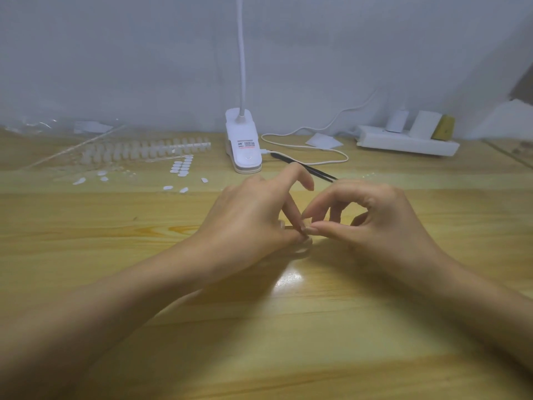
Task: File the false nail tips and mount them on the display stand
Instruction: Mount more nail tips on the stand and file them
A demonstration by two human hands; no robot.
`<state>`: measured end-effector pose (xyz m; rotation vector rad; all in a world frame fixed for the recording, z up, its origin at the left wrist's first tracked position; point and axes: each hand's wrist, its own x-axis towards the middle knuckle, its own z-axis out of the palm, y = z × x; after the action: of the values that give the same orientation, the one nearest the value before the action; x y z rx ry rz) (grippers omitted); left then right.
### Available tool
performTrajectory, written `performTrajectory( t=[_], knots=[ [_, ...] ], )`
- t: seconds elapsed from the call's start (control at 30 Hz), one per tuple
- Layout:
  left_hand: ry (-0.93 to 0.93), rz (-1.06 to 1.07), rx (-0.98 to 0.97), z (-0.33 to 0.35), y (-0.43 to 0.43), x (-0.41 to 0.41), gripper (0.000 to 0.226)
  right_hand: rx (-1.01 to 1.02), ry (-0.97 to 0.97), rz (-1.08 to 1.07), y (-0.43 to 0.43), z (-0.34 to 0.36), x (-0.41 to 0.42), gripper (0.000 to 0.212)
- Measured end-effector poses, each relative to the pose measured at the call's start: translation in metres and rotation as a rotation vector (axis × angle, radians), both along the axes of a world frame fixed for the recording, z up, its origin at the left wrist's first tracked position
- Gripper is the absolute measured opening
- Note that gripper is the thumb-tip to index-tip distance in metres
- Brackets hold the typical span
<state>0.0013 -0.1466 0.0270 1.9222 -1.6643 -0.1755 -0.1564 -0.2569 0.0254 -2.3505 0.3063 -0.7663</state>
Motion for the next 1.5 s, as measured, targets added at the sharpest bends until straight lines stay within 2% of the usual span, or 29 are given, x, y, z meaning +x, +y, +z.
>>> performTrajectory(
  t=[0.27, 0.8, 0.87, 0.93, 1.0, 1.07, 1.17, 1.5],
  knots=[
    [-0.025, 0.009, -0.036, 0.000, 0.000, -0.001, 0.070, -0.003, -0.001, -0.008, 0.005, -0.002, 0.003, 0.015],
    [-0.008, 0.000, -0.037, 0.000, -0.002, 0.001, 0.070, 0.042, -0.035, -0.060, 0.010, -0.011, 0.005, 0.015],
    [-0.005, 0.000, -0.034, 0.000, -0.002, 0.001, 0.070, 0.099, -0.021, -0.062, 0.010, -0.011, 0.004, 0.011],
    [-0.008, 0.002, -0.040, 0.000, -0.002, 0.000, 0.070, 0.272, -0.006, -0.054, 0.009, -0.010, 0.003, 0.007],
    [-0.021, 0.006, -0.048, 0.000, -0.002, 0.000, 0.069, 0.431, -0.011, -0.060, 0.008, -0.008, 0.004, 0.020],
    [-0.037, 0.009, -0.050, -0.001, -0.003, 0.000, 0.069, 0.512, -0.001, -0.064, 0.007, -0.008, 0.007, 0.021],
    [-0.024, 0.005, -0.052, -0.001, -0.004, 0.000, 0.066, 0.537, 0.056, -0.082, 0.005, -0.008, 0.012, 0.009],
    [-0.059, 0.002, -0.062, 0.000, -0.003, 0.000, 0.065, 0.546, 0.125, -0.046, 0.005, -0.005, 0.013, 0.017]
  ],
)
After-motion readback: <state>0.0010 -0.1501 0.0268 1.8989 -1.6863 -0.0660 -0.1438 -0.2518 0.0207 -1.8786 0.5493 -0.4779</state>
